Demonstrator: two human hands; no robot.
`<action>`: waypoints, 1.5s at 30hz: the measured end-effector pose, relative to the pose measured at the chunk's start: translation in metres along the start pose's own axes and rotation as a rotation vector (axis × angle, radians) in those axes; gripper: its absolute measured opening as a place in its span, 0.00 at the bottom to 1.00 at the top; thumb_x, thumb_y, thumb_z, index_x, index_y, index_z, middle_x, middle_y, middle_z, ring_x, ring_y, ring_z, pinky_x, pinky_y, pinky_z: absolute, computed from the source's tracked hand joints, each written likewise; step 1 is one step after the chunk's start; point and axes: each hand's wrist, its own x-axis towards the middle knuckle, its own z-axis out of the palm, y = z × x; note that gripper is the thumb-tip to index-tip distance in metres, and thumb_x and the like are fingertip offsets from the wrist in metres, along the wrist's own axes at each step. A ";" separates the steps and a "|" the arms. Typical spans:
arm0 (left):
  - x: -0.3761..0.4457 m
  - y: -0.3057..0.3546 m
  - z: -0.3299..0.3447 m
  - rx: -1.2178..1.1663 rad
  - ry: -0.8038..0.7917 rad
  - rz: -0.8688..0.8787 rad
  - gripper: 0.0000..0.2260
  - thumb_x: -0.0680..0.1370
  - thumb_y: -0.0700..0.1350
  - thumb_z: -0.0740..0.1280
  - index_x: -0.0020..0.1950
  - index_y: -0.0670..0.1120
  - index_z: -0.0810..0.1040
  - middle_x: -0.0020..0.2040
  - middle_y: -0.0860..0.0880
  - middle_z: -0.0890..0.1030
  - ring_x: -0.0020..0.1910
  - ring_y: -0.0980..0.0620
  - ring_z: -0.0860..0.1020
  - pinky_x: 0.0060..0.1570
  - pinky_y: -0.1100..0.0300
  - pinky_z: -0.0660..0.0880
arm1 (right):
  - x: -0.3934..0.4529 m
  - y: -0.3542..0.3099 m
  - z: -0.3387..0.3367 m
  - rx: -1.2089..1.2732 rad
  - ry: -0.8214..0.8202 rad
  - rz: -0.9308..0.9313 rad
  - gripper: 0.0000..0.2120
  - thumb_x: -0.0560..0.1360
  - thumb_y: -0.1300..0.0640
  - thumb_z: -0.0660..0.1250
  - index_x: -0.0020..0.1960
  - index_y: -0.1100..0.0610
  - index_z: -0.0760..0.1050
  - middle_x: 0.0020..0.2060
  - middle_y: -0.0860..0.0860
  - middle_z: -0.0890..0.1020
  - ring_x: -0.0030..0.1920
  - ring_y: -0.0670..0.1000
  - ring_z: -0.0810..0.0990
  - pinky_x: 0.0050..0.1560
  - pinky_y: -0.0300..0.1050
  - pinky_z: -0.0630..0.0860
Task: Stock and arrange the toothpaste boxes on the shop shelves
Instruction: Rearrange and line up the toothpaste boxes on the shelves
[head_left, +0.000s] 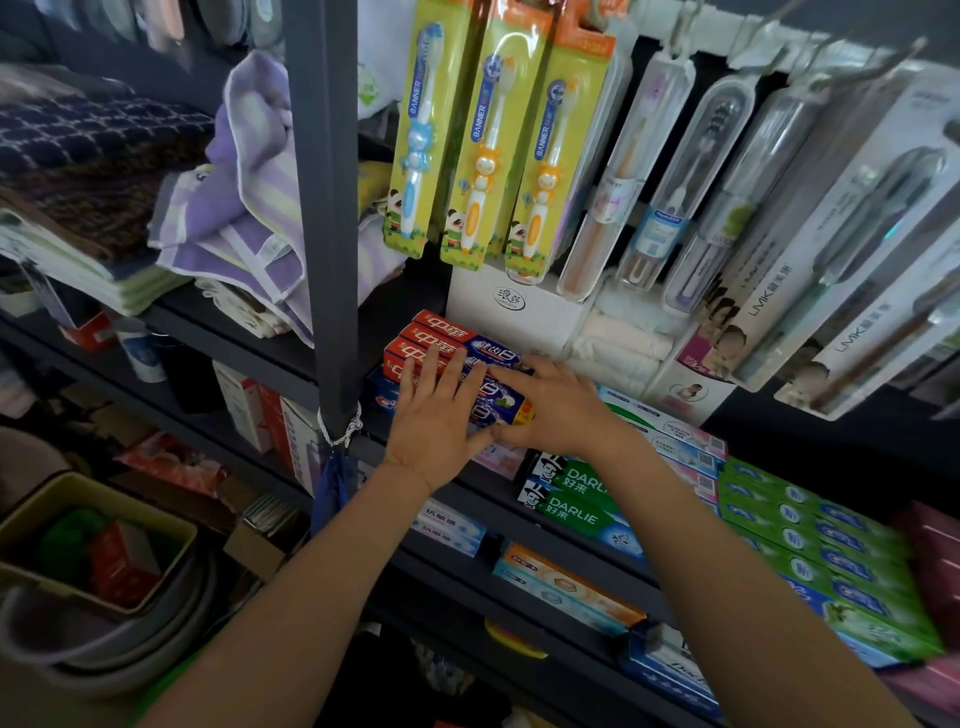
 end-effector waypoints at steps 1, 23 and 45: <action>0.000 0.000 0.000 0.004 -0.002 0.001 0.36 0.75 0.68 0.54 0.72 0.45 0.73 0.71 0.41 0.73 0.71 0.34 0.69 0.70 0.34 0.58 | 0.000 0.002 -0.001 0.024 -0.008 -0.005 0.43 0.71 0.31 0.66 0.79 0.39 0.50 0.79 0.50 0.54 0.77 0.55 0.53 0.75 0.60 0.52; -0.001 0.001 0.001 -0.005 -0.029 -0.011 0.37 0.75 0.69 0.52 0.73 0.45 0.72 0.73 0.40 0.72 0.73 0.35 0.66 0.72 0.34 0.58 | 0.003 0.007 -0.003 0.086 0.123 -0.069 0.38 0.69 0.40 0.75 0.74 0.51 0.67 0.68 0.50 0.74 0.66 0.51 0.73 0.64 0.46 0.71; 0.006 -0.010 -0.007 -0.038 -0.053 0.006 0.32 0.73 0.60 0.72 0.74 0.50 0.71 0.74 0.43 0.71 0.73 0.36 0.66 0.70 0.35 0.56 | 0.007 0.017 -0.008 0.083 -0.002 -0.055 0.47 0.64 0.49 0.81 0.77 0.53 0.63 0.73 0.51 0.69 0.70 0.55 0.68 0.70 0.48 0.65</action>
